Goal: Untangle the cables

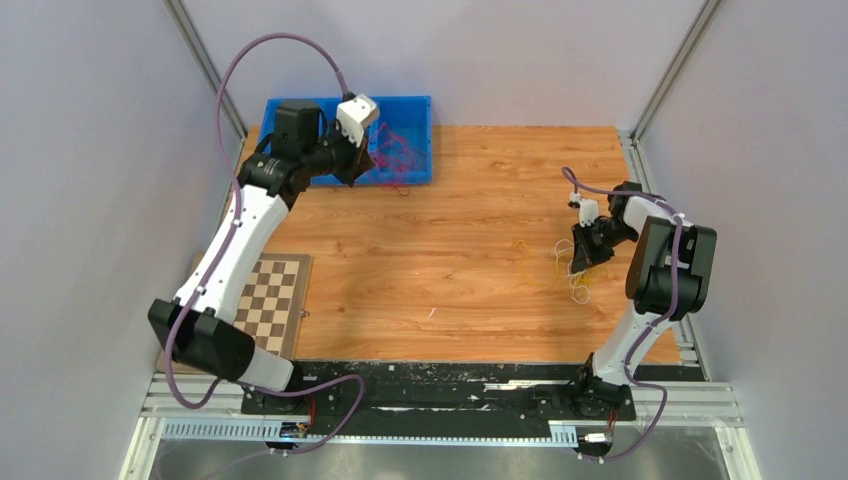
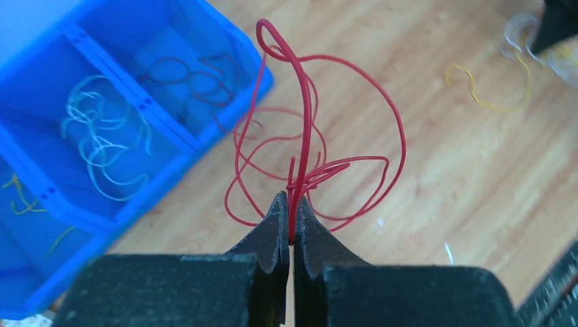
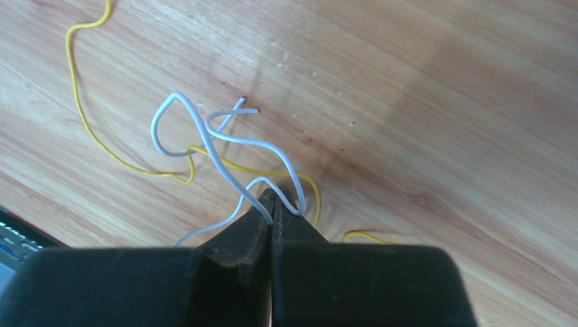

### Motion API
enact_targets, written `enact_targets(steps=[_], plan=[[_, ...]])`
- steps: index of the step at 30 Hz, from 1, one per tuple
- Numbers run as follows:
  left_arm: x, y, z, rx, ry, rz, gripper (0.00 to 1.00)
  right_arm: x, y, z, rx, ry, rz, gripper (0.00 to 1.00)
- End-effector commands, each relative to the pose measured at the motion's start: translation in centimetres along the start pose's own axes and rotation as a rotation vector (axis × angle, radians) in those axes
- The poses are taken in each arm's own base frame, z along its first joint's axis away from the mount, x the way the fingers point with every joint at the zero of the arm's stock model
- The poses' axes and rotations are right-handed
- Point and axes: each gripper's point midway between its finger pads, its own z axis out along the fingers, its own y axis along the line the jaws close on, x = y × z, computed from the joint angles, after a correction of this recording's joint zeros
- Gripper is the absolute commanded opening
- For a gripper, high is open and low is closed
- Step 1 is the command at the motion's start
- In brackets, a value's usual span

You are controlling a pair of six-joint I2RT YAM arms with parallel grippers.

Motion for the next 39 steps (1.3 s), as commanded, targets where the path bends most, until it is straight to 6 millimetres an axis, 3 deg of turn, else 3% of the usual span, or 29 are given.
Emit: enact_targets(steps=[1,2,3,4,5,6,7,8,9,10,11,12,13,14,16,18,20,21,22,23,24,25,26,27,28,29,33,39], plan=[[-4.2,5.0,2.9,-0.172,-0.091,-0.063,0.00,0.9,1.7,1.0,-0.086,0.043,0.052,0.00],[-6.0,5.9,3.1,-0.195,-0.136,-0.053,0.00,0.8,1.9,0.9,-0.094,0.037,0.058,0.00],[-5.5,7.1,4.6,-0.224,-0.118,-0.061,0.00,0.5,2.1,0.7,-0.098,0.030,0.063,0.00],[-7.2,8.1,4.9,-0.253,-0.163,-0.044,0.00,0.3,2.3,0.6,-0.107,0.024,0.068,0.00],[-6.4,9.8,6.8,-0.295,-0.139,-0.053,0.00,0.1,2.5,0.5,-0.113,0.020,0.074,0.00],[-8.3,11.0,6.9,-0.331,-0.193,-0.032,0.00,-0.1,2.7,0.3,-0.119,0.013,0.078,0.00],[-7.2,12.5,9.1,-0.359,-0.165,-0.036,0.00,-0.2,3.0,0.3,-0.124,0.011,0.082,0.00],[-9.0,13.5,9.4,-0.384,-0.212,-0.016,0.00,-0.3,3.1,0.3,-0.128,0.012,0.087,0.00],[-7.1,14.8,12.4,-0.393,-0.166,-0.016,0.00,-0.3,3.3,0.3,-0.131,0.015,0.088,0.00],[-9.1,15.5,12.4,-0.406,-0.198,0.001,0.03,-0.3,3.4,0.3,-0.132,0.017,0.087,0.00],[-5.5,16.4,15.8,-0.388,-0.091,-0.016,0.11,-0.3,3.6,0.2,-0.133,0.020,0.085,0.00],[-8.4,17.1,15.0,-0.406,-0.142,0.002,0.29,-0.4,3.7,0.1,-0.130,0.019,0.080,0.00],[-6.0,17.2,17.1,-0.370,-0.073,-0.018,0.37,-0.4,3.7,0.0,-0.126,0.017,0.074,0.00],[-8.4,17.6,16.1,-0.370,-0.127,-0.008,0.49,-0.5,3.7,-0.1,-0.122,0.013,0.067,0.00],[-8.8,17.5,15.9,-0.343,-0.149,-0.010,0.63,-0.9,3.9,-0.4,-0.122,0.000,0.048,0.00],[-8.8,16.5,15.0,-0.313,-0.166,0.015,0.68,-1.3,4.1,-0.4,-0.126,-0.008,0.036,0.00],[-9.2,15.2,12.8,-0.299,-0.179,0.040,0.70,-1.5,4.3,-0.3,-0.139,-0.010,0.031,0.00],[-7.2,14.6,13.2,-0.280,-0.128,0.014,0.70,-1.7,4.4,-0.2,-0.142,-0.013,0.027,0.00],[-7.3,14.0,12.2,-0.276,-0.125,0.003,0.70,-1.8,4.4,-0.2,-0.145,-0.015,0.026,0.00],[-4.8,13.4,12.6,-0.257,-0.066,-0.051,0.69,-1.9,4.4,-0.2,-0.147,-0.017,0.025,0.00],[-4.7,12.7,11.7,-0.237,-0.072,-0.077,0.69,-2.0,4.5,-0.2,-0.150,-0.020,0.022,0.00],[-2.0,11.8,12.3,-0.209,-0.028,-0.161,0.66,-2.0,4.6,-0.2,-0.152,-0.023,0.020,0.00],[-2.0,11.0,11.5,-0.177,-0.045,-0.194,0.65,-2.0,4.6,-0.2,-0.153,-0.022,0.023,0.00],[0.5,10.4,12.1,-0.158,-0.021,-0.282,0.61,-1.9,4.7,-0.2,-0.157,-0.024,0.023,0.00],[0.7,9.5,11.7,-0.134,-0.032,-0.311,0.59,-1.8,4.8,-0.2,-0.159,-0.023,0.025,0.00],[2.5,8.8,12.3,-0.117,-0.016,-0.374,0.55,-1.8,4.9,-0.2,-0.160,-0.022,0.024,0.00],[5.2,6.9,13.0,-0.073,-0.001,-0.492,0.51,-1.6,5.3,-0.4,-0.158,-0.026,0.027,0.00],[5.1,3.2,11.8,0.039,-0.041,-0.417,0.53,-2.5,8.2,-0.8,-0.201,-0.063,-0.014,0.00]])
